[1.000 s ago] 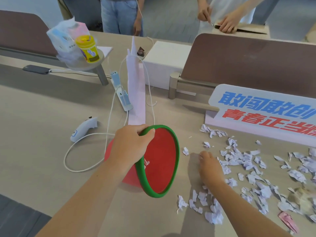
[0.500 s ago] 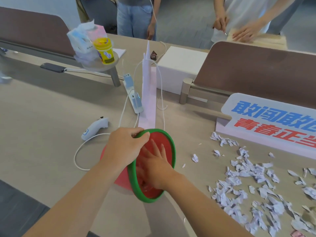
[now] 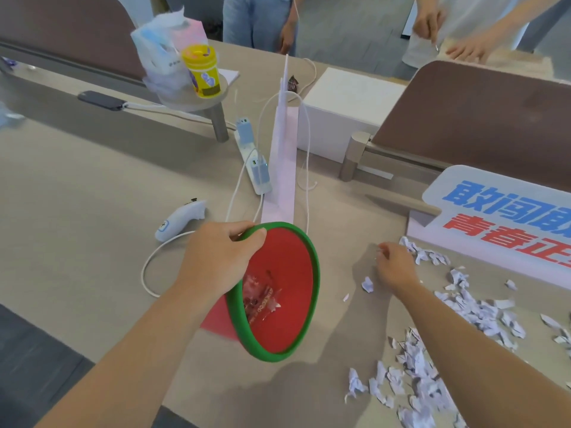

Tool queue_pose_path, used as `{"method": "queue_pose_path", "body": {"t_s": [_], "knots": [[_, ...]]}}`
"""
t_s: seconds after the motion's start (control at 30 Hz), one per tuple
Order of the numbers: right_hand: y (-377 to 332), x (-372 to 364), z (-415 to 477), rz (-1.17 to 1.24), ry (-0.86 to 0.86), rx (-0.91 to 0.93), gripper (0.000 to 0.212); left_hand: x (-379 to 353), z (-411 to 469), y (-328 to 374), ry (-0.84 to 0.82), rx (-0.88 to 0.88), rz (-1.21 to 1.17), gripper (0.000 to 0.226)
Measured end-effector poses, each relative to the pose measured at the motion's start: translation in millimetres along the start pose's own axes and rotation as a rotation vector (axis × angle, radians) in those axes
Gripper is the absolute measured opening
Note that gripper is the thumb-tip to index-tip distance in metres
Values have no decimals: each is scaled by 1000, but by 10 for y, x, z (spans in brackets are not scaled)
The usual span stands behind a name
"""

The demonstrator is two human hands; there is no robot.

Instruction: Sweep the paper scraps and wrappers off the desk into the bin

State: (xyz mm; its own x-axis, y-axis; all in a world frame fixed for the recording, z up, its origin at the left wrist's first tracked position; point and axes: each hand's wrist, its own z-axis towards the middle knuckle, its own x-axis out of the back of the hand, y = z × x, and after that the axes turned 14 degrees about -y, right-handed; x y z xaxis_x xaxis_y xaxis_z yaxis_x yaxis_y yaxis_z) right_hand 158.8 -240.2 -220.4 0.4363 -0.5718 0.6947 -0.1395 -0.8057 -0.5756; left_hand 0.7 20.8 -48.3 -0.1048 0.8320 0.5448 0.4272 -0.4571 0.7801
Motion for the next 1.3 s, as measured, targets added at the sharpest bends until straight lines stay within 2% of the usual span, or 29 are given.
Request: {"method": "queue_pose_path", "body": {"t_s": [0.17, 0.33, 0.43, 0.57, 0.63, 0.7, 0.77, 0.8, 0.87, 0.93, 1.0, 1.07, 1.13, 1.3], "knots": [[-110, -144, -157, -100, -114, 36, 15, -9, 40, 14, -19, 4, 8, 26], [-79, -519, -561, -179, -130, 116, 31, -28, 44, 31, -25, 7, 10, 26], [-49, -663, -724, -152, -106, 107, 6, -33, 37, 35, -18, -2, 13, 27], [-54, -693, -749, -191, -112, 77, 20, -77, 10, 40, -10, -22, 41, 29], [-166, -578, -766, -76, -100, 8, 17, -107, -19, 37, -8, -39, 46, 31], [-384, -431, -853, 176, 11, -30, 14, -132, -44, 39, -10, -41, 61, 32], [-727, -330, -1058, 338, 126, 115, 13, -139, -62, 48, -15, -40, 70, 33], [-929, -312, -1184, 373, 113, 222, 12, -139, -70, 55, -13, -40, 72, 33], [-1225, -378, -1402, 375, -34, 391, 6, -151, -86, 61, -7, -41, 84, 31], [-1303, -478, -1488, 372, -140, 437, 7, -173, -114, 63, -5, -50, 106, 25], [-1214, -472, -1461, 468, -63, 390, 6, -189, -149, 61, -11, -55, 118, 21], [-990, -411, -1375, 551, 76, 273, 6, -193, -171, 51, -21, -53, 110, 27], [-679, -369, -1263, 495, 146, 121, 9, -191, -187, 51, -16, -53, 114, 32], [-87, -297, -941, 280, 90, -158, 19, -241, -150, 47, 9, -78, 124, 33]]}}
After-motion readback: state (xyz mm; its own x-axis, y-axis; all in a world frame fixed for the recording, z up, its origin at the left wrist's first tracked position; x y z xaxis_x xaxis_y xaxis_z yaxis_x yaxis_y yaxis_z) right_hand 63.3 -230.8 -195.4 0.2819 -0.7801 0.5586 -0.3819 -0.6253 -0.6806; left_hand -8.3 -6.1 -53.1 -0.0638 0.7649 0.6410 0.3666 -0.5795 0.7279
